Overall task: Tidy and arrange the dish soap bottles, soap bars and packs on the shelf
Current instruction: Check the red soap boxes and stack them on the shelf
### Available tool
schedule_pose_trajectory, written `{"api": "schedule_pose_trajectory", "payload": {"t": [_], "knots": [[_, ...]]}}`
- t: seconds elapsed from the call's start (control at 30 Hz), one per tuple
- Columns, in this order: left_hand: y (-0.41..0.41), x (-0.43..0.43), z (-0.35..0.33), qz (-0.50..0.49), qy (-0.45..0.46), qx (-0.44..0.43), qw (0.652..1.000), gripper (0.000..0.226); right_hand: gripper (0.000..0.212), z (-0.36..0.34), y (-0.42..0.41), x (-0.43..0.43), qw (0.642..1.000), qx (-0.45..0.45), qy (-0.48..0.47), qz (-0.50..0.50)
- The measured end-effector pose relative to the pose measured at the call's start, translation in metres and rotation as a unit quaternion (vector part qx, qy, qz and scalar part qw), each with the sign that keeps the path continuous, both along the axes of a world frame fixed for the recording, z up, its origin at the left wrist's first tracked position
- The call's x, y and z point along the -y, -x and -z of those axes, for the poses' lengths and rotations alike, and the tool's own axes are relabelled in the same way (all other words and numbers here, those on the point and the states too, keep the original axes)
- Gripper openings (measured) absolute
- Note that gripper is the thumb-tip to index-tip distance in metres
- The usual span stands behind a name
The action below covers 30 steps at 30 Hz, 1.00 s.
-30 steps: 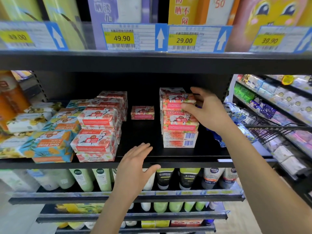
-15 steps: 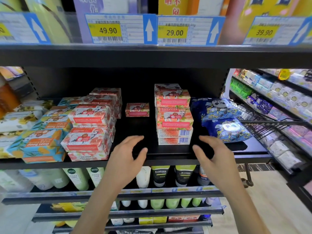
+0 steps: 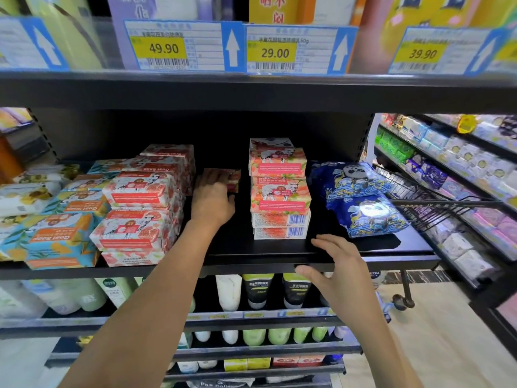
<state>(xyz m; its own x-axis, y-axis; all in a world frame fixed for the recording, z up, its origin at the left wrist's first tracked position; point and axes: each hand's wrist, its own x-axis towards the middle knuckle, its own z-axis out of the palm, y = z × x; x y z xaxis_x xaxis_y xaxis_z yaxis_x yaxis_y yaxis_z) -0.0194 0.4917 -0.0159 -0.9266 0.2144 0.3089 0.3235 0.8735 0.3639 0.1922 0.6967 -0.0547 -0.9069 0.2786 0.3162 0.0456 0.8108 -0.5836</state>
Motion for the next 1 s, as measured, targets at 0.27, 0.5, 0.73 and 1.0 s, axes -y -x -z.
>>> {"api": "schedule_pose_trajectory", "payload": {"t": [0.27, 0.5, 0.73, 1.0], "knots": [[-0.004, 0.003, 0.003, 0.009, 0.042, -0.031, 0.999, 0.061, 0.063, 0.004, 0.0, -0.001, 1.0, -0.016, 0.005, 0.0], [-0.061, 0.019, 0.004, 0.035, 0.06, -0.059, 0.996, 0.059, 0.063, 0.007, 0.0, -0.001, 1.0, -0.022, 0.009, 0.001], [-0.089, 0.032, -0.005, 0.046, 0.021, -0.052, 0.997, 0.067, 0.065, 0.008, 0.001, 0.0, 1.0, -0.019, 0.008, 0.001], [-0.091, 0.036, -0.012, 0.02, -0.006, -0.008, 1.0, 0.061, 0.064, 0.009, 0.0, 0.0, 1.0, -0.025, 0.0, 0.0]]}}
